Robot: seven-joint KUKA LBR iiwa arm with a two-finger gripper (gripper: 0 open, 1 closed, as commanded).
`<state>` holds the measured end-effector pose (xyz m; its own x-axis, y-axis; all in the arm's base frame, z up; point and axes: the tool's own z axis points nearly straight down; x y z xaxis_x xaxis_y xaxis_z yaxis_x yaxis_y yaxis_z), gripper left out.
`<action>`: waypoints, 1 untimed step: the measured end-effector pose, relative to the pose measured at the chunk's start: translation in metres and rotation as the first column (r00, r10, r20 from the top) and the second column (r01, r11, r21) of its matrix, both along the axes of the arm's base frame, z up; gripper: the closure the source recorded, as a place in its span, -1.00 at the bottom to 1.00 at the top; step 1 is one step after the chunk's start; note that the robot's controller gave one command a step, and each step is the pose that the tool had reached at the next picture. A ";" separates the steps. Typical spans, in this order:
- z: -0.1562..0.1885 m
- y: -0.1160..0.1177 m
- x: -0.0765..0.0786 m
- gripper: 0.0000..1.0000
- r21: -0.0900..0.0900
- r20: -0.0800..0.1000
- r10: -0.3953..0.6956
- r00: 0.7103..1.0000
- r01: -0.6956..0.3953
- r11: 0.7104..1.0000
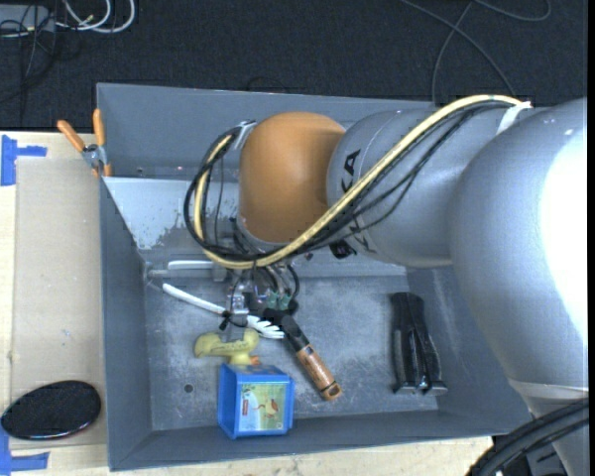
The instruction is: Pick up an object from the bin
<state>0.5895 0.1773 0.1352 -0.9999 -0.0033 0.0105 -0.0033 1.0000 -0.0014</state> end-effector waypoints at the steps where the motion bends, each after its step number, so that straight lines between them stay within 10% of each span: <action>1: 0.005 -0.001 0.002 -1.00 0.001 0.007 -0.005 1.000 0.005 1.000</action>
Offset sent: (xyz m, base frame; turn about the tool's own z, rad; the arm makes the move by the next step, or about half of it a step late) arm 0.0049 -0.0288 -0.0652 0.2039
